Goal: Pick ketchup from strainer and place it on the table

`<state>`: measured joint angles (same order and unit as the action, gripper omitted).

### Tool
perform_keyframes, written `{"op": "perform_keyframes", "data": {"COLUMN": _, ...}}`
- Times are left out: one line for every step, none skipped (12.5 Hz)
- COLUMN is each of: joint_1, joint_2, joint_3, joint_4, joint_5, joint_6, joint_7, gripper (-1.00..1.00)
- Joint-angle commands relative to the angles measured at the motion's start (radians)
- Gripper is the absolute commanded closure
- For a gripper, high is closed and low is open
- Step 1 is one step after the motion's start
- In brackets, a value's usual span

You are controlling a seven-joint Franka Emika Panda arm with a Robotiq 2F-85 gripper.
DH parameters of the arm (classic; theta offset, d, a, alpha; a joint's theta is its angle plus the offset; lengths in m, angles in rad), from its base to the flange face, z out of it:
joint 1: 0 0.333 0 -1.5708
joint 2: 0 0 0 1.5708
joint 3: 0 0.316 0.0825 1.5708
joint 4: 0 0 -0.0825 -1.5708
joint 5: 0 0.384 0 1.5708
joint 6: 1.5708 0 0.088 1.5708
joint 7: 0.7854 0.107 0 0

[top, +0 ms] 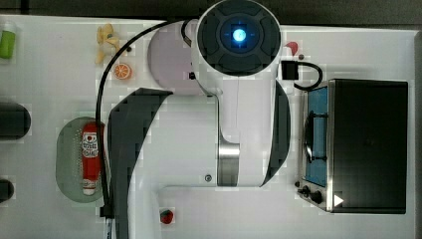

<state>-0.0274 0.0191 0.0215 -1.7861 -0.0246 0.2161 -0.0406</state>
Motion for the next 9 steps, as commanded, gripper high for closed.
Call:
{"op": "perform_keyframes", "data": {"joint_1": -0.099, "joint_2": -0.238, "joint_3": 0.044, "joint_4": -0.095, "joint_5": 0.039, "joint_6": -0.137, "joint_7": 0.158, "gripper": -0.59}}
{"op": "perform_keyframes", "data": {"joint_1": -0.097, "joint_2": -0.235, "joint_3": 0.058, "joint_4": -0.096, "joint_5": 0.039, "joint_6": -0.135, "joint_7": 0.158, "gripper": -0.81}}
{"op": "perform_keyframes", "data": {"joint_1": -0.093, "joint_2": -0.23, "joint_3": 0.081, "joint_4": -0.096, "joint_5": 0.039, "joint_6": -0.134, "joint_7": 0.158, "gripper": -0.99}}
{"op": "perform_keyframes", "data": {"joint_1": -0.089, "joint_2": -0.224, "joint_3": 0.109, "joint_4": -0.095, "joint_5": 0.039, "joint_6": -0.133, "joint_7": 0.158, "gripper": -1.0}}
{"op": "perform_keyframes", "data": {"joint_1": -0.085, "joint_2": -0.217, "joint_3": 0.144, "joint_4": -0.095, "joint_5": 0.039, "joint_6": -0.131, "joint_7": 0.158, "gripper": -1.0}}
{"op": "perform_keyframes", "data": {"joint_1": -0.083, "joint_2": -0.208, "joint_3": 0.183, "joint_4": -0.096, "joint_5": 0.039, "joint_6": -0.131, "joint_7": 0.158, "gripper": -1.0}}
{"op": "perform_keyframes", "data": {"joint_1": -0.083, "joint_2": -0.198, "joint_3": 0.225, "joint_4": -0.096, "joint_5": 0.039, "joint_6": -0.131, "joint_7": 0.158, "gripper": -1.0}}
{"op": "perform_keyframes", "data": {"joint_1": -0.082, "joint_2": -0.188, "joint_3": 0.268, "joint_4": -0.095, "joint_5": 0.039, "joint_6": -0.13, "joint_7": 0.158, "gripper": -1.0}}
{"op": "perform_keyframes", "data": {"joint_1": -0.081, "joint_2": -0.176, "joint_3": 0.311, "joint_4": -0.095, "joint_5": 0.039, "joint_6": -0.128, "joint_7": 0.158, "gripper": -1.0}}
